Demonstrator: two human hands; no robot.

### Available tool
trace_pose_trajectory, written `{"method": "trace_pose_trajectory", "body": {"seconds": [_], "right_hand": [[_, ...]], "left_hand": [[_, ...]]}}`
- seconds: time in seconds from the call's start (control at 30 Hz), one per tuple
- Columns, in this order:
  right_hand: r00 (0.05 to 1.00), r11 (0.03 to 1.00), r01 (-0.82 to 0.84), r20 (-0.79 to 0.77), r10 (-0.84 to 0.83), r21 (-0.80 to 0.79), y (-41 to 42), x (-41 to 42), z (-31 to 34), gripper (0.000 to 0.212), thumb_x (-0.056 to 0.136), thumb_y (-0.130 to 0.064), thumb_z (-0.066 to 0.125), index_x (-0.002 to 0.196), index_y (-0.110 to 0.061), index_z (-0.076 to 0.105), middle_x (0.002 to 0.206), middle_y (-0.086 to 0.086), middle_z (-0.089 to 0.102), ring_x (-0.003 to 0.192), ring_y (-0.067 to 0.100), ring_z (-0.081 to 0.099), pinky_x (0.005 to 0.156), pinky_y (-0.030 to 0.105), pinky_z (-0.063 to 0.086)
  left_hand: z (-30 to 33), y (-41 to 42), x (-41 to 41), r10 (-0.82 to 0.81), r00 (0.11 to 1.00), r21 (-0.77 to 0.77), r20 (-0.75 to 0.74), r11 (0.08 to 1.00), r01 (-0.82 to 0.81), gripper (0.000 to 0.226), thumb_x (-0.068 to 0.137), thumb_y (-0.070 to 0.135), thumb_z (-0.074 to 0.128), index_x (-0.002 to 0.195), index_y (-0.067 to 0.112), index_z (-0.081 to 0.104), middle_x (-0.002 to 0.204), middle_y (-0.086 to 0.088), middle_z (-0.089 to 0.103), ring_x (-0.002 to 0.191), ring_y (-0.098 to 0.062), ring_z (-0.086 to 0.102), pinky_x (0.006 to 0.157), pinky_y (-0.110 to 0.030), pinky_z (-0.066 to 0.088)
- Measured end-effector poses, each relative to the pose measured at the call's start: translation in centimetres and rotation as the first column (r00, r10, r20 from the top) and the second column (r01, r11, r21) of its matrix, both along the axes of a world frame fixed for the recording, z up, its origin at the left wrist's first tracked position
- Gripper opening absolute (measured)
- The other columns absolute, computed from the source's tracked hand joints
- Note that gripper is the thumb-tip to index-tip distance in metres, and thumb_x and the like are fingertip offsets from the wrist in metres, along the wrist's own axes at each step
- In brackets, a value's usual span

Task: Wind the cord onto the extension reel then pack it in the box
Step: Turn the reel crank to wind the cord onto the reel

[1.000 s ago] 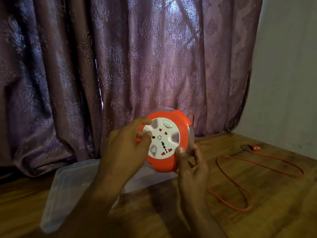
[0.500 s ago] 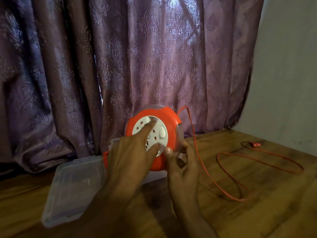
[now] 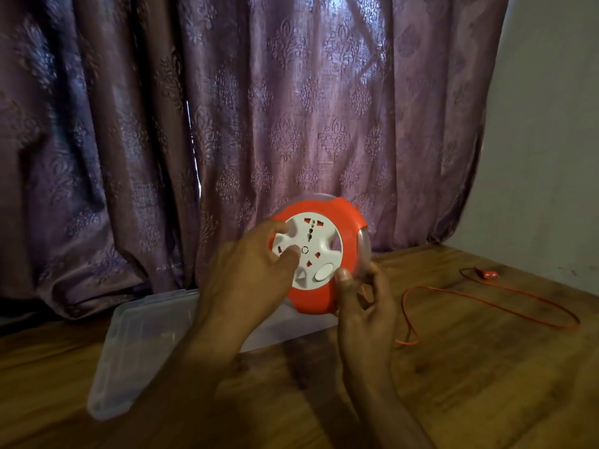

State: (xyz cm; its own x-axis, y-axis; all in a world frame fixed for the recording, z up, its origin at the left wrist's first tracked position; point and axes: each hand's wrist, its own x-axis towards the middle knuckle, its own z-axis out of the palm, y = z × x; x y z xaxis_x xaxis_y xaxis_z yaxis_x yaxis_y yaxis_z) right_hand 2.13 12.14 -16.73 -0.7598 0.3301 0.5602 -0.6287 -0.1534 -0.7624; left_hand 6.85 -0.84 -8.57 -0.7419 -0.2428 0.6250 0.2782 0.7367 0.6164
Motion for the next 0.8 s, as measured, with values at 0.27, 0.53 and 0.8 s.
{"method": "trace_pose_trajectory", "body": {"seconds": [0.27,0.53,0.8], "right_hand": [[0.99,0.986,0.051,-0.135,-0.029,0.156,-1.3,1.5,-0.2,0.035,0.088,-0.046,0.063,0.119,-0.031,0.063,0.113,-0.011,0.067,0.107,0.017,0.067,0.083,0.033,0.059],[0.998,0.994,-0.037,-0.042,0.041,0.103,-1.1,0.8,-0.6,0.029,0.093,-0.03,0.07,0.122,-0.029,0.064,0.12,-0.012,0.069,0.11,0.007,0.067,0.083,0.03,0.061],[0.991,0.994,-0.111,0.068,0.112,-0.012,-0.5,-0.2,-0.6,0.03,0.085,-0.045,0.069,0.111,-0.032,0.069,0.111,-0.001,0.076,0.105,0.02,0.074,0.086,0.054,0.061]], "left_hand": [[-0.4,0.8,-0.5,-0.096,0.971,0.284,0.219,0.958,0.031,0.068,0.079,0.059,0.06,0.139,0.032,0.042,0.074,0.005,0.071,0.037,-0.018,0.063,0.035,-0.02,0.043],[-1.4,0.4,-0.5,0.169,0.982,-0.314,0.08,0.94,-0.136,0.065,0.084,0.05,0.058,0.141,0.05,0.027,0.118,-0.004,0.067,0.105,-0.03,0.062,0.088,-0.038,0.05],[-1.5,0.3,-0.8,-0.113,0.994,-0.346,0.002,0.932,0.107,0.067,0.085,0.003,0.051,0.135,0.047,0.046,0.135,0.0,0.055,0.115,-0.023,0.057,0.093,-0.035,0.048]]}}
